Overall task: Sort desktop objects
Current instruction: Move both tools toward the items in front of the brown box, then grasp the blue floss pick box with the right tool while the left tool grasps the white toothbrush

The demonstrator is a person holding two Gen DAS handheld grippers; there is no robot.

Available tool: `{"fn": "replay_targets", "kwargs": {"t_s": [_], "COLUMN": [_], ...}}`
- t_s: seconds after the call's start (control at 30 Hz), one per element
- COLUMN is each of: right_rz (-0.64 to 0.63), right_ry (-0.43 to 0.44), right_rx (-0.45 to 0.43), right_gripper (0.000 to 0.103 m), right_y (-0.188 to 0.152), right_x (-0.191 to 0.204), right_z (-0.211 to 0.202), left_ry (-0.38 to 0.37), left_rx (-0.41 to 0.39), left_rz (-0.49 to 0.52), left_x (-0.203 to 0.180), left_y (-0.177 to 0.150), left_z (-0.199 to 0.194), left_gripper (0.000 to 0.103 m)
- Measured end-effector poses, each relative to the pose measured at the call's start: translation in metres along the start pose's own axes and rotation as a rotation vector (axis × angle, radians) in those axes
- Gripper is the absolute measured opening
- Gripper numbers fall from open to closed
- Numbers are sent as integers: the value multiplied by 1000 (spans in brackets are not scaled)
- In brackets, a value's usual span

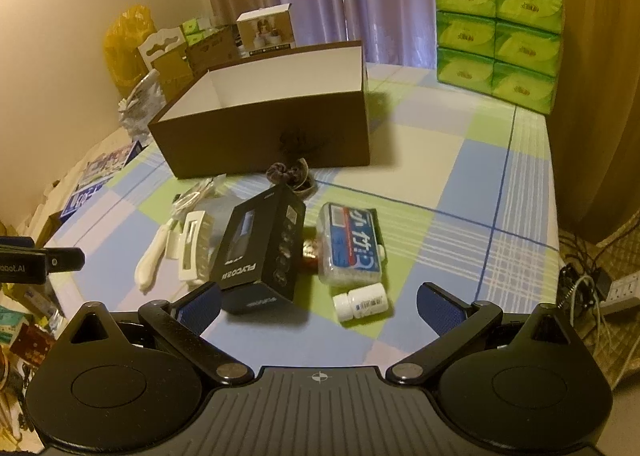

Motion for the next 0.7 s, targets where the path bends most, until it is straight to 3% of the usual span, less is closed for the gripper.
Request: {"fn": "replay_targets", "kwargs": {"t_s": [0.4, 0.47, 0.7], "right_rz": [31, 38, 39], "right_ry": [2, 0, -10], "right_rx": [58, 66, 98], "right_gripper": [100, 96, 90], "right_y": [8, 12, 21], "right_x": [-28, -32, -39], "right_z": [45, 51, 72], "left_ry": [-13, -19, -49], "left_rx": [52, 68, 122], "left_rz": [17, 28, 81], "left_x": [14, 13, 5], "left_y": [13, 15, 22], "left_z": [62, 73, 113], "left_gripper": [82, 75, 68]}}
Point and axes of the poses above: each gripper's, at about its wrist camera, not at the fingertips, and z roughly the way its jaws point, x to its left, y to its top, the point moved 10 cm from there along z, roughly the way its jaws point, and after that the axes turned 4 degrees about x, right-handed, at the moved point
